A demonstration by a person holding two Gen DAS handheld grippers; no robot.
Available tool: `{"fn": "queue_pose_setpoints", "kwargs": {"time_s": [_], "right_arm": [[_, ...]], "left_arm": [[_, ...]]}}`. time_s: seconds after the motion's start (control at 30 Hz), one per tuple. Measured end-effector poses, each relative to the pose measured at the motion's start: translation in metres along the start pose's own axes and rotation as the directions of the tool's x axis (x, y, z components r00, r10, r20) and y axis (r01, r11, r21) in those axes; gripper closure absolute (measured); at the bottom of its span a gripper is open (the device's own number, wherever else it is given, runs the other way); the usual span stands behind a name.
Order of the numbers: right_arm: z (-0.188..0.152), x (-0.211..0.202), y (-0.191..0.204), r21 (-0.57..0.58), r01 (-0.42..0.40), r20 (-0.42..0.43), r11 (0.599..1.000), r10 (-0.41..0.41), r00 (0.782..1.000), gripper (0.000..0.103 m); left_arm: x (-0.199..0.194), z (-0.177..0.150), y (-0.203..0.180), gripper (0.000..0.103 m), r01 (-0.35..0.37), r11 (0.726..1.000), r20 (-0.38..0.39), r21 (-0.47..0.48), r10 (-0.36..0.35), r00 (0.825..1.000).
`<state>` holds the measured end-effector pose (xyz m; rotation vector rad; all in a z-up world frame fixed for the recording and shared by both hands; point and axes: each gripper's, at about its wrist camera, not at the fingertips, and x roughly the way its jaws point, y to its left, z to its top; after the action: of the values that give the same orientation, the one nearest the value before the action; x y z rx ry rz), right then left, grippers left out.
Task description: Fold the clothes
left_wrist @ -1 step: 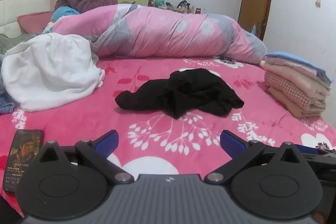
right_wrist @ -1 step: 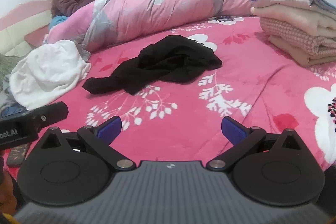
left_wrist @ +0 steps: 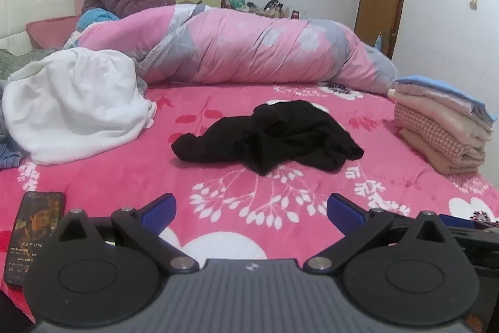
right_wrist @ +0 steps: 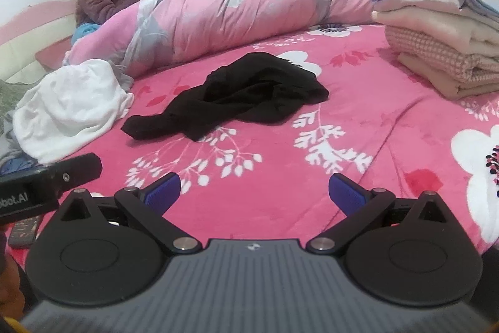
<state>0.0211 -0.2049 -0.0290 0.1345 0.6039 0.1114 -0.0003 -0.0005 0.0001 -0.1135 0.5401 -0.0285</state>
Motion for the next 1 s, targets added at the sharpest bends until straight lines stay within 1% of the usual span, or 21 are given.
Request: {"fn": "queue_pose_setpoints", "kwargs": {"time_s": [0.07,0.13,0.17,0.2,0.33,0.4,0.5,0.63,0.8,1.0], "right_arm": [[0.0,0.002,-0.003,0.019,-0.001,-0.009,1.0,0.002,1.0,0.001],[0.0,0.004,-0.005,0.038,-0.002,-0.018,0.999,0.003,1.0,0.001],[-0.001,0.001,-0.006,0.038,0.004,-0.004,0.999,-0.003,1.0,0.001],[-0.002,-0.003,-0.007,0.034,0.012,0.015,0.999,-0.013,1.0,0.001],[0.0,-0.002,-0.012,0.031,0.026,0.026,0.999,-0.026,0.999,0.001],[0.001,-0.003,-0.01,0.01,0.036,0.038,0.999,-0.036,0.999,0.001],[0.006,-0.002,-0.007,-0.023,0.041,0.043,0.999,-0.04,0.998,0.001],[0.015,0.0,0.001,-0.069,0.049,0.062,0.996,-0.044,0.997,0.001],[0.018,0.003,0.006,-0.065,0.051,0.055,0.997,-0.047,0.997,0.001],[0.015,0.008,0.011,-0.078,0.068,0.03,0.995,-0.066,0.997,0.001]], "left_arm": [[-0.001,-0.001,-0.001,0.0,0.005,1.0,0.004,-0.003,-0.005,1.0],[0.002,-0.005,0.001,0.0,0.017,1.0,-0.013,-0.007,-0.017,1.0],[0.008,-0.005,0.005,0.0,0.018,1.0,-0.042,-0.015,-0.019,0.999],[0.009,-0.006,0.004,0.0,0.009,1.0,-0.039,-0.007,-0.01,0.999],[0.015,-0.009,-0.001,0.0,0.003,1.0,-0.063,-0.004,-0.003,0.998],[0.017,-0.008,0.0,0.0,0.003,1.0,-0.064,-0.013,-0.004,0.998],[0.019,-0.008,0.0,0.0,-0.049,0.999,-0.069,-0.008,0.048,0.996],[0.02,-0.004,0.002,0.0,-0.074,0.997,-0.073,-0.008,0.073,0.995],[0.02,-0.004,0.004,0.0,-0.067,0.998,-0.078,-0.014,0.066,0.995],[0.023,-0.003,-0.001,0.0,-0.077,0.997,-0.072,0.025,0.079,0.994]]}}
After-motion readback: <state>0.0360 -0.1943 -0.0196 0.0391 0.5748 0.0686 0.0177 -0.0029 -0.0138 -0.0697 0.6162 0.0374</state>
